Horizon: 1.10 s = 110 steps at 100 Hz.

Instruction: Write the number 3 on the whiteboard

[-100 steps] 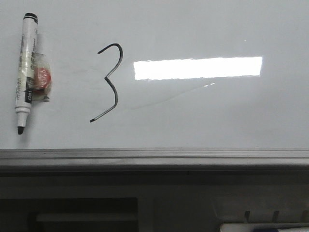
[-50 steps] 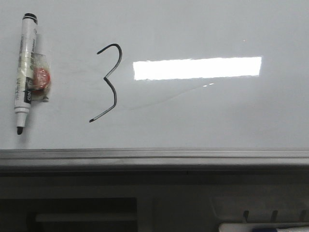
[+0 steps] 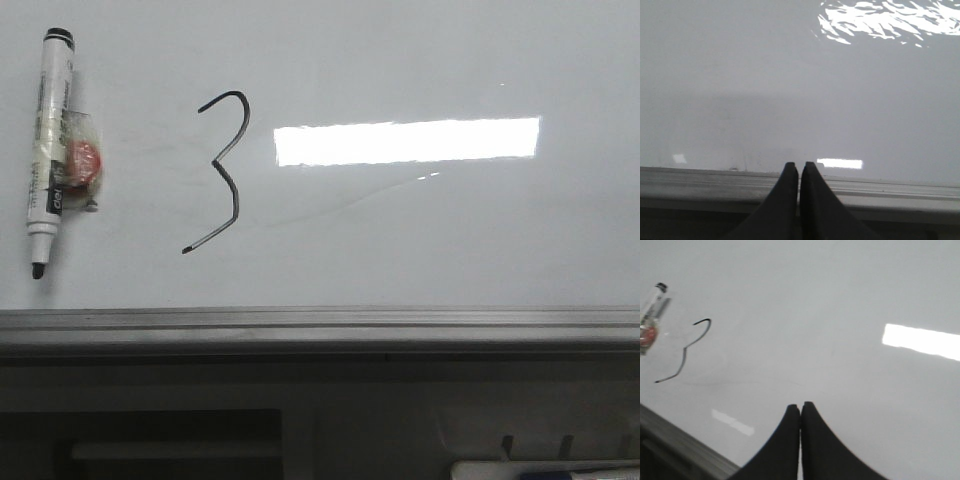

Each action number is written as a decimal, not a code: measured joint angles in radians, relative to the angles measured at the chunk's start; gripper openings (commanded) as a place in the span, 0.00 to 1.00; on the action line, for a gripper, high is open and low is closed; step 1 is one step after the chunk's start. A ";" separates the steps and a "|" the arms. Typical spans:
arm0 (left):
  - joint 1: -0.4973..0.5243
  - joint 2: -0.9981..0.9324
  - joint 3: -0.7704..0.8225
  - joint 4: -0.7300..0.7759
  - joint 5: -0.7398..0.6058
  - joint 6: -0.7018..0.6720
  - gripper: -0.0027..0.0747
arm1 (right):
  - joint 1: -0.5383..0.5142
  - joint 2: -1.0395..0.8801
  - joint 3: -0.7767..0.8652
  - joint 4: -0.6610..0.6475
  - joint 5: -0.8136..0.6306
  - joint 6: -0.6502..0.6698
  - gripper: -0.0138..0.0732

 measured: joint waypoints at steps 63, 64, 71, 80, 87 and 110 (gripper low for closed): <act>0.000 0.000 0.000 0.000 0.000 0.000 0.01 | -0.481 -0.252 0.053 -0.053 0.195 0.017 0.11; 0.000 0.000 0.000 0.000 0.000 0.000 0.01 | -0.482 -0.255 0.060 -0.053 0.201 0.017 0.11; 0.000 0.000 0.000 0.000 0.000 0.000 0.01 | -0.492 -0.279 0.071 -0.054 0.231 0.019 0.11; 0.000 0.000 0.000 0.000 0.000 0.000 0.01 | -0.494 -0.309 0.071 -0.055 0.236 0.019 0.11; 0.000 0.000 0.000 0.000 0.000 0.000 0.01 | -0.494 -0.314 0.071 -0.055 0.274 0.021 0.11; 0.000 0.000 0.000 0.000 0.000 0.000 0.01 | -0.494 -0.314 0.071 -0.056 0.424 0.021 0.11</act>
